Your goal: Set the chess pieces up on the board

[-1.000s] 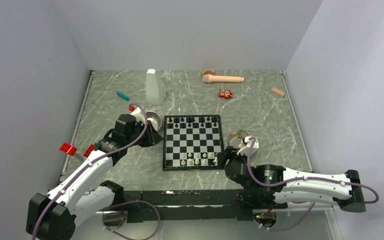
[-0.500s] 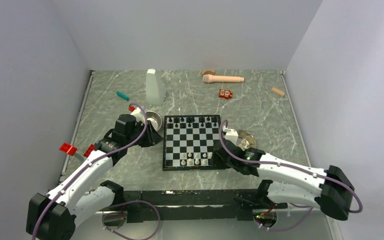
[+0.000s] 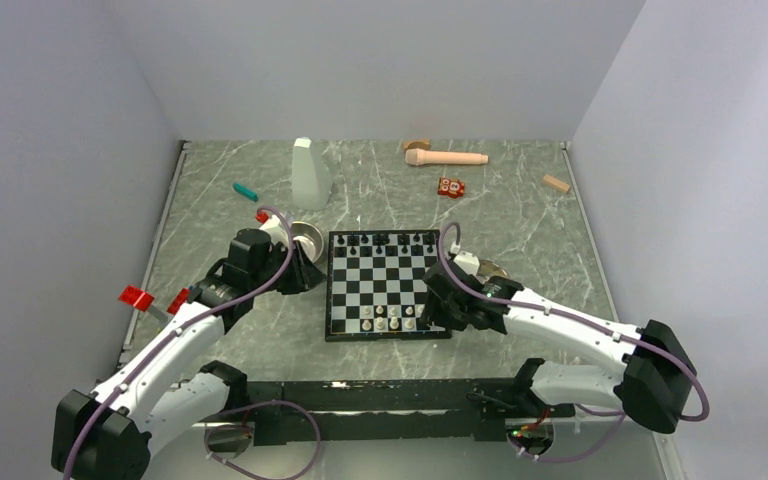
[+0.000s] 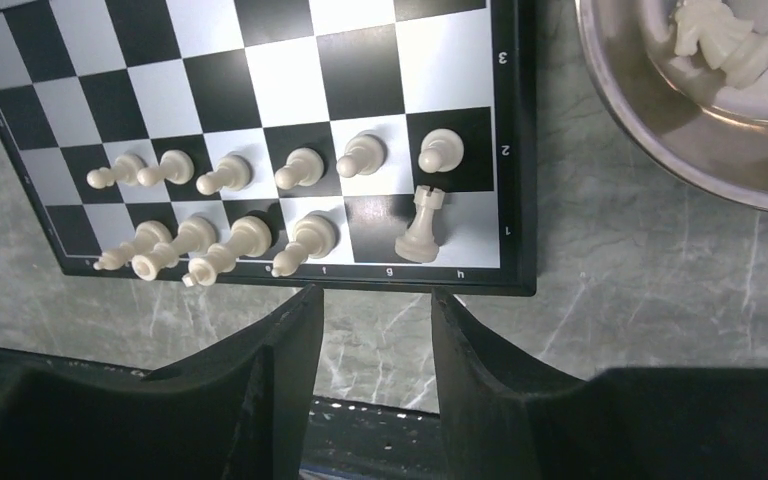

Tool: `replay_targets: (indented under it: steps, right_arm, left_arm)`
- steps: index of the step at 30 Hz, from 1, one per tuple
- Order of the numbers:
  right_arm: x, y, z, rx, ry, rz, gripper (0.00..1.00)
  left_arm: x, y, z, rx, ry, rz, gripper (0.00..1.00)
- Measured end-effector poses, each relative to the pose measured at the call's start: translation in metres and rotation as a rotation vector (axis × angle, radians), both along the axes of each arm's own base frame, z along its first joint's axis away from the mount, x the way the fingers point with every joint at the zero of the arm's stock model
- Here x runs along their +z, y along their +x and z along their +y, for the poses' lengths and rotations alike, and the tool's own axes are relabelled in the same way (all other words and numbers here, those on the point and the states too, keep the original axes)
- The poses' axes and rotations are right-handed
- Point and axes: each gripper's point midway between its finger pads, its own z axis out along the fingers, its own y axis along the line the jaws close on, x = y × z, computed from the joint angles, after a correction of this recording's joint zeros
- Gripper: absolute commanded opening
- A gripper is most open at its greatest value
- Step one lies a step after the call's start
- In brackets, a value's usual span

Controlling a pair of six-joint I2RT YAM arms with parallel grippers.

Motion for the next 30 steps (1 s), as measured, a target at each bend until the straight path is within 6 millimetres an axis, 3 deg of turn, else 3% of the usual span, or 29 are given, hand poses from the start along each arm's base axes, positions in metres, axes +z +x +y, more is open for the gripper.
replay_targets:
  steps: [12,30]
  right_arm:
    - [0.04,0.021,-0.012,-0.038,0.066,0.105,0.46]
    - [0.005,0.003,-0.008,0.046,0.028,0.295,0.42]
  left_arm:
    - [0.004,-0.001,0.0,0.0,-0.006,-0.015,0.31]
    - [-0.002,-0.003,0.001,0.0,-0.001,-0.003,0.31]
